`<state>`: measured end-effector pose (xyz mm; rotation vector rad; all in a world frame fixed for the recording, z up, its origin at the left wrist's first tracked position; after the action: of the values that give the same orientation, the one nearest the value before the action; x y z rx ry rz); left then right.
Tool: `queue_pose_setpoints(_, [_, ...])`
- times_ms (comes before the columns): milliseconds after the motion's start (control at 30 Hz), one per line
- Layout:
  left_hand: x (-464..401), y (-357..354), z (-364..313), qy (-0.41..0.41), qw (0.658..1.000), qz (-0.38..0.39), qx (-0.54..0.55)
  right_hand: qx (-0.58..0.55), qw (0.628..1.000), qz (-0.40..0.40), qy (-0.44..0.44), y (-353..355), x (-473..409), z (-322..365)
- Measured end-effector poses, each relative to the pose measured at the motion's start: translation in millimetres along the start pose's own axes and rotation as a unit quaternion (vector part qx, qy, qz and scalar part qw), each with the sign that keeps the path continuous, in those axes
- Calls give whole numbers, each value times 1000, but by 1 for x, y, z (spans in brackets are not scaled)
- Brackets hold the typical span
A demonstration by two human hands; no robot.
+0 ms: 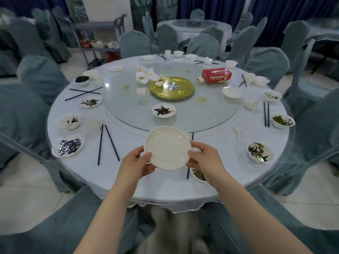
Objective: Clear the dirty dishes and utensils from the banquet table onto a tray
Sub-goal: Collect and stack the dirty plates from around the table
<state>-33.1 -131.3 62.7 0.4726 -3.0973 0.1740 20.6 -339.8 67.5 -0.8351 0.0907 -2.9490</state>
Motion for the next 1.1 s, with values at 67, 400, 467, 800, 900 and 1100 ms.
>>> queue_pose_setpoints(67, [-7,7,1,-1,1000,-17,6,11,1000,17,-10,-8,-10,4])
queue_pose_setpoints(400, [-71,19,12,7,985,-167,45,61,991,61,-103,-2,-139,43])
queue_pose_setpoints(467, [-81,24,13,9,979,-198,41,69,988,62,-125,-4,-179,51])
queue_pose_setpoints(800, [-94,67,26,16,937,-347,22,91,967,54,-230,-62,-354,69])
queue_pose_setpoints(900, [-83,76,28,23,925,-380,16,79,968,27,-236,-77,-382,67])
queue_pose_setpoints(1100, [-61,83,35,19,898,-439,25,46,964,34,-260,-99,-388,62])
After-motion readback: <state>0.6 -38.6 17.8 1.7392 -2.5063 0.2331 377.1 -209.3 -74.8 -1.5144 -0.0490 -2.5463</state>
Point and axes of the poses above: each hand's wrist, its own x-axis away from the middle knuckle, its own y-axis out of the back of the hand, z = x × y, the point moved 2 cm from there along -x, towards the middle knuckle, and after that the axes turned 15 degrees about -y, right-handed, at the moved point
